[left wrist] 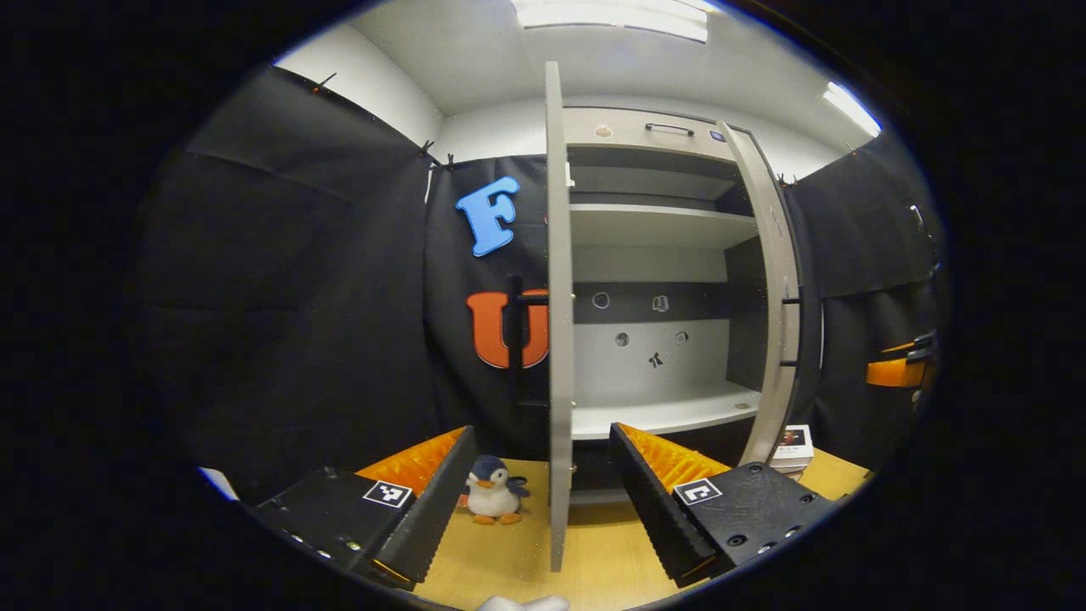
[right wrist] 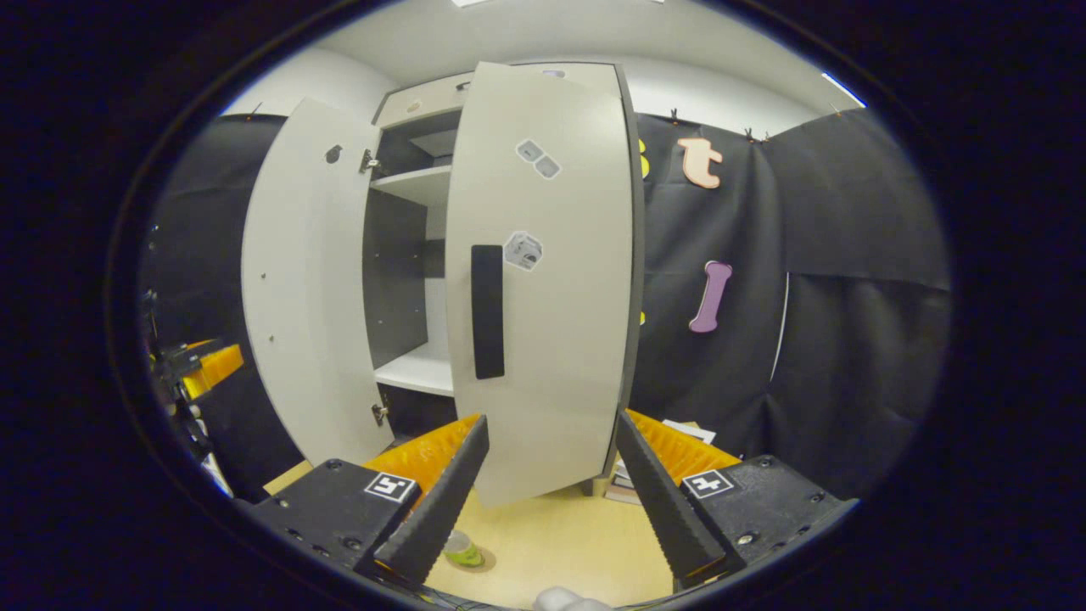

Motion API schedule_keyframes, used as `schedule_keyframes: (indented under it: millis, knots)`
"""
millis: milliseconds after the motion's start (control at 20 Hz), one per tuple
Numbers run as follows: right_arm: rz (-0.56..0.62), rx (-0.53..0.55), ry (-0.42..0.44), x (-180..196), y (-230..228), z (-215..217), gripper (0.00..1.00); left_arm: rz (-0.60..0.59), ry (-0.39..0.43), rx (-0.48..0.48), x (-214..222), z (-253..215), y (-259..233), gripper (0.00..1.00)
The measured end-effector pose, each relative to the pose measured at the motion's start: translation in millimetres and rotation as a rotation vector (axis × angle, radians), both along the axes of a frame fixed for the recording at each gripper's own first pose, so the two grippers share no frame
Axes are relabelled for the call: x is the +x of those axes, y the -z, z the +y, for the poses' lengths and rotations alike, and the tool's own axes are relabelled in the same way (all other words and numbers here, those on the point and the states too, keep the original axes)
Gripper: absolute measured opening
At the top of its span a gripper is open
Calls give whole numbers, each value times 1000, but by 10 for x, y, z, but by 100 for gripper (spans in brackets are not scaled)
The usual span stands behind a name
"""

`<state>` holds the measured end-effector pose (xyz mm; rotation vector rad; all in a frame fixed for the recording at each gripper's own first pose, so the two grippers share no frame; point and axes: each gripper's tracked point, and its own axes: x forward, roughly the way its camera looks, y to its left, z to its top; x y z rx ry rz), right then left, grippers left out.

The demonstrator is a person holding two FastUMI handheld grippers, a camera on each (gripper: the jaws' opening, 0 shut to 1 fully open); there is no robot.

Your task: Grasp the bottle in the cabinet with the left hand and place it on the coaster, then close the right door with the right hand and the left door with the left hand.

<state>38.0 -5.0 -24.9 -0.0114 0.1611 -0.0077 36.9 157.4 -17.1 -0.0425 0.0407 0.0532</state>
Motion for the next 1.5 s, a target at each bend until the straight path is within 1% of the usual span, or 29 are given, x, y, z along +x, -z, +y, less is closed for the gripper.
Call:
schedule_keyframes:
  millis: [100, 200, 250, 300, 350, 400, 450, 550, 600, 650, 700, 750, 800, 850, 1000, 1050, 1100, 1200, 1300, 1350, 1400, 1500]
  knots:
    - [27, 2, -3, -97, 92, 45, 99, -2, -39, -3, 72, 272, -27, 96]
    - [42, 14, 1, -181, 125, 63, 100, -9, -97, 5, 170, 609, -74, 96]
    - [47, 18, 1, -203, 141, 76, 95, -11, -126, 12, 220, 747, -82, 96]
    - [51, 17, 4, -220, 142, 78, 100, -8, -149, 14, 277, 869, -84, 96]
    - [55, 12, 5, -246, 131, 77, 96, -6, -165, 11, 332, 971, -95, 96]
    - [60, 6, 5, -261, 123, 78, 96, -6, -177, 2, 379, 1027, -111, 95]
    - [63, 0, 4, -270, 119, 83, 99, -13, -183, -8, 422, 1061, -124, 95]
    - [66, -7, 3, -302, 111, 91, 99, -16, -190, -18, 512, 1089, -150, 95]
    - [71, -9, 2, -308, 114, 95, 95, -17, -190, -17, 558, 1078, -163, 95]
    - [76, -4, -2, -317, 118, 107, 99, -24, -185, -17, 601, 1041, -193, 95]
    - [79, 5, -8, -317, 113, 125, 99, -31, -173, -19, 656, 988, -217, 95]
    - [81, 14, -13, -319, 109, 141, 95, -35, -160, -20, 710, 926, -233, 95]
    - [82, 20, -18, -322, 99, 158, 96, -35, -150, -19, 751, 866, -244, 95]
    - [83, 22, -23, -318, 85, 165, 99, -35, -137, -19, 787, 801, -245, 95]
    - [89, 31, -40, -319, 96, 186, 99, -41, -149, 11, 778, 775, -259, 94]
    - [93, 39, -49, -358, 124, 211, 95, -36, -144, 3, 785, 761, -254, 90]
    - [95, 46, -59, -363, 139, 226, 99, -26, -138, -10, 790, 739, -247, 90]
    - [94, 51, -70, -360, 136, 228, 99, -12, -128, -13, 800, 673, -234, 90]
    - [85, 53, -77, -354, 117, 229, 100, -13, -125, 24, 772, 599, -262, 91]
    - [82, 57, -82, -353, 115, 226, 100, -13, -120, 38, 766, 553, -278, 85]
    - [78, 62, -84, -351, 109, 221, 100, -13, -105, 36, 771, 483, -279, 92]
    - [76, 65, -84, -345, 105, 188, 99, -9, -68, 16, 770, 312, -280, 92]
